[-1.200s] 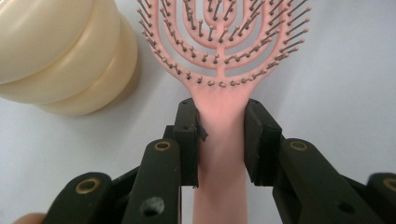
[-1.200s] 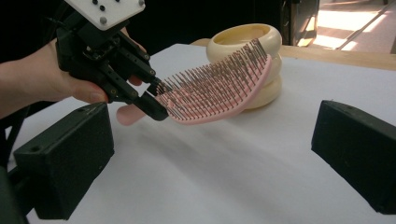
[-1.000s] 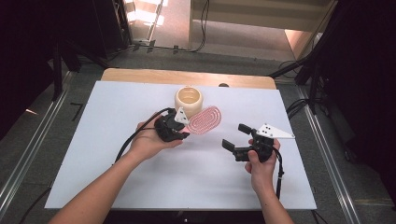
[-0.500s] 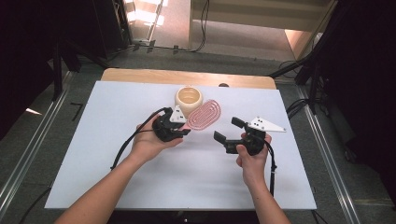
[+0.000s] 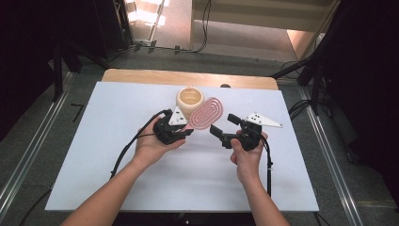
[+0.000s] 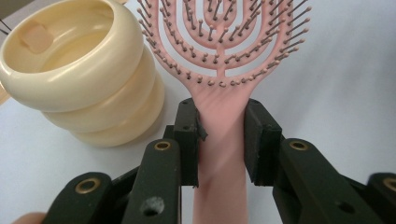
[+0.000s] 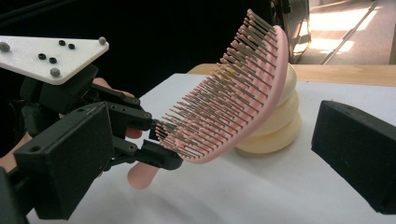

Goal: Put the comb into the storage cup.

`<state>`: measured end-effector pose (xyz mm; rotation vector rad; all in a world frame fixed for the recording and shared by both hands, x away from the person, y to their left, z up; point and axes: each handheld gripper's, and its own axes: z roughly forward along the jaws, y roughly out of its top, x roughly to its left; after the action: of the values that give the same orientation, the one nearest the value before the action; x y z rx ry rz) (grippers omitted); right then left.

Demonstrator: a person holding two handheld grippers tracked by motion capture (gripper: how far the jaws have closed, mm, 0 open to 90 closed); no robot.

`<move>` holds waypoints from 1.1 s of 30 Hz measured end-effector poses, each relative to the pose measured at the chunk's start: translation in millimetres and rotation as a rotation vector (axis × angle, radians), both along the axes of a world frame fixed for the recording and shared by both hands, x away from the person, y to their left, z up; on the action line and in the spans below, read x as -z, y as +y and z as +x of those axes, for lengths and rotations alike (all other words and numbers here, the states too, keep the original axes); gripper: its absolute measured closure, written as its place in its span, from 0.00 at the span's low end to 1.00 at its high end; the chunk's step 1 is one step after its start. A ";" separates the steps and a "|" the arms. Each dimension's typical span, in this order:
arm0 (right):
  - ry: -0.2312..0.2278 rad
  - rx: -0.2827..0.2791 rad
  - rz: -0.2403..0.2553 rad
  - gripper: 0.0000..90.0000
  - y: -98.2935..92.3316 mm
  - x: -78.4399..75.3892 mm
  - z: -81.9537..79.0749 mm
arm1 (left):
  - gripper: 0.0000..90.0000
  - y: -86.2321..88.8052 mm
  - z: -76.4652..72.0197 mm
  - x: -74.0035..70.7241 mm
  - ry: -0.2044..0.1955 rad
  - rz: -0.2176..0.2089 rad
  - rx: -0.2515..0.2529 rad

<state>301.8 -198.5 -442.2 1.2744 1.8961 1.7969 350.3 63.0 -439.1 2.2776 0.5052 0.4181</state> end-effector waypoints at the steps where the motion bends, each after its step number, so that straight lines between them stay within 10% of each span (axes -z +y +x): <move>1: 0.001 0.002 0.000 0.00 0.6 -0.3 0.4 | 0.79 -0.2 -0.3 0.1 0.000 -0.007 0.002; 25: 0.095 0.076 0.109 0.14 18.4 -6.1 16.1 | 0.79 -11.7 -16.2 4.8 -0.085 -0.115 -0.003; 33: 0.115 0.092 0.135 0.33 24.3 -5.6 20.3 | 0.79 -14.7 -21.1 7.2 -0.108 -0.140 -0.009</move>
<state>322.1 -174.2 -436.6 1.5151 1.7669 1.8684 329.2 48.3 -446.4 2.1070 0.4751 0.4917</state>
